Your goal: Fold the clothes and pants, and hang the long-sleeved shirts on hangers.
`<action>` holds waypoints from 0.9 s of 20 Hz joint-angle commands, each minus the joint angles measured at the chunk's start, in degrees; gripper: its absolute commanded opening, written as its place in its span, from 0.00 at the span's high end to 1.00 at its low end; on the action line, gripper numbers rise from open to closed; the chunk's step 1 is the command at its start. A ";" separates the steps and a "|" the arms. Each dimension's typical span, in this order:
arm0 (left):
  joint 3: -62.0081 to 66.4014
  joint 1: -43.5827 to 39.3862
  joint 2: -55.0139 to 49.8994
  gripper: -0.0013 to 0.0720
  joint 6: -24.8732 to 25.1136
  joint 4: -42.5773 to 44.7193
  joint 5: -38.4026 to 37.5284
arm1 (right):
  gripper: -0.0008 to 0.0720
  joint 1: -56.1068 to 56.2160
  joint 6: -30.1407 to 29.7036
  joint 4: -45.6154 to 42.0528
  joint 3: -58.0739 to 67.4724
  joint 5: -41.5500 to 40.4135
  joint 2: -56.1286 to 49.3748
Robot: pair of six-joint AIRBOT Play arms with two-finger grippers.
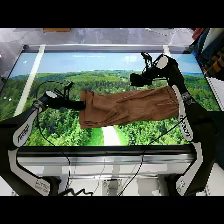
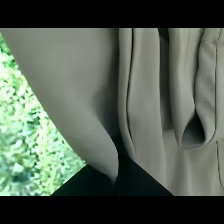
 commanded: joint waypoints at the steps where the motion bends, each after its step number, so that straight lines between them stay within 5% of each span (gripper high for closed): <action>1: 2.08 0.44 2.45 0.96 0.24 -0.81 -5.33 | 0.95 0.00 -0.02 0.00 0.07 0.15 -0.02; 7: 18.16 -0.11 12.07 0.96 -11.98 11.80 -17.38 | 0.95 0.00 -2.64 0.31 0.07 1.44 -0.02; 11: 29.27 -1.42 17.55 0.97 -17.99 18.08 -18.82 | 0.95 0.55 -3.04 1.29 0.07 2.05 -0.02; 15: 34.64 -5.49 18.95 0.97 -25.73 38.82 -22.75 | 0.95 2.23 -4.37 1.64 0.07 2.14 -0.02; 18: 34.67 -7.39 18.60 0.97 -26.84 45.79 -26.05 | 0.95 3.74 -6.10 1.75 0.07 2.05 -0.02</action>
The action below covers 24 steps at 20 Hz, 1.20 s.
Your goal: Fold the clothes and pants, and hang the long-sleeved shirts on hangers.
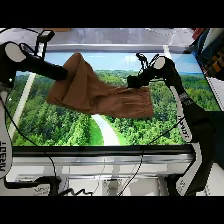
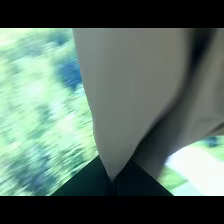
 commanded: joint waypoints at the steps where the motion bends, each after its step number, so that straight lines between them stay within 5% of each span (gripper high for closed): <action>1: 1.68 -2.03 0.15 0.97 -3.61 10.88 -3.98 | 0.95 1.66 -1.62 0.17 0.07 -0.11 -0.02; 8: 1.66 -1.62 -0.72 0.97 -6.71 17.49 -4.87 | 0.95 2.36 -1.66 0.11 0.07 -0.48 -0.07; 13: 1.62 4.04 -6.14 0.97 -8.61 18.01 -13.88 | 0.96 3.41 -1.66 0.35 -1.70 -1.84 -0.22; 19: 1.64 20.79 -11.19 0.97 -16.63 -14.27 -10.80 | 0.96 9.27 -4.15 0.55 -2.01 -6.38 -0.42; 24: 1.64 20.44 -7.85 0.96 -18.80 -13.84 -10.75 | 0.96 16.81 0.55 0.48 -2.01 -24.22 -2.23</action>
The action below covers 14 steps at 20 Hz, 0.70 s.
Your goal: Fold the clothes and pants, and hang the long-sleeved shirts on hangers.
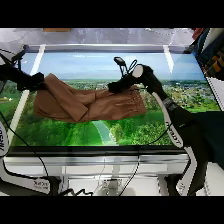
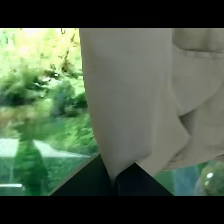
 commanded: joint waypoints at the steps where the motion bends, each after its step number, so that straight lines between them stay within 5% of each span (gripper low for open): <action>1: 0.04 0.31 2.01 0.96 -2.54 -9.18 0.02 | 0.96 5.57 4.76 -0.02 -0.02 -13.77 -1.86; 4: 0.04 -1.90 4.44 0.96 -1.03 -20.96 0.66 | 0.96 9.92 10.54 0.07 -0.02 -18.21 -4.94; 11: -0.20 -10.47 5.97 0.96 -0.83 -20.92 8.79 | 0.96 17.81 18.14 5.42 -0.02 -29.46 -10.16; 14: -0.39 -11.91 5.53 0.96 -0.87 -20.96 11.54 | 0.96 15.82 18.10 1.25 -0.02 -27.26 -10.12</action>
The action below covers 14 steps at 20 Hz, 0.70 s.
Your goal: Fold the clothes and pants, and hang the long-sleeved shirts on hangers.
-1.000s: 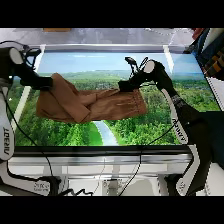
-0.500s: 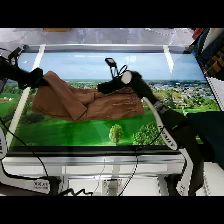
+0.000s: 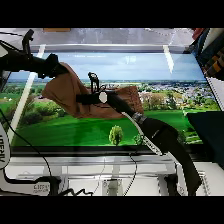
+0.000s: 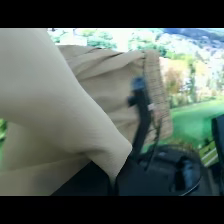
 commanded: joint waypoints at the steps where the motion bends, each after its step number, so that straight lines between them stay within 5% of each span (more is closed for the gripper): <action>1: -0.48 -2.03 -0.22 0.96 -0.15 -0.79 3.78 | 0.96 -1.97 1.25 -4.22 0.00 2.45 -0.44; 4: -2.56 -3.15 -0.24 0.94 -0.02 -0.76 3.93 | 0.96 -9.25 0.17 -9.01 0.00 14.80 0.15; 6: -4.87 -4.04 -0.31 0.80 0.09 -0.68 3.76 | 0.96 -14.73 -4.26 -9.88 0.00 21.75 1.46; 7: -6.16 -4.42 -0.35 0.80 0.09 -0.48 3.80 | 0.96 -17.29 -6.23 -9.86 0.00 24.65 2.40; 9: -9.07 -5.57 -0.48 0.96 0.04 -0.35 5.14 | 0.96 -22.18 -10.05 -9.84 0.00 30.21 4.74; 14: -12.57 -11.23 -0.63 0.96 0.11 1.53 14.19 | 0.95 -29.64 -17.14 -9.84 0.00 38.66 9.42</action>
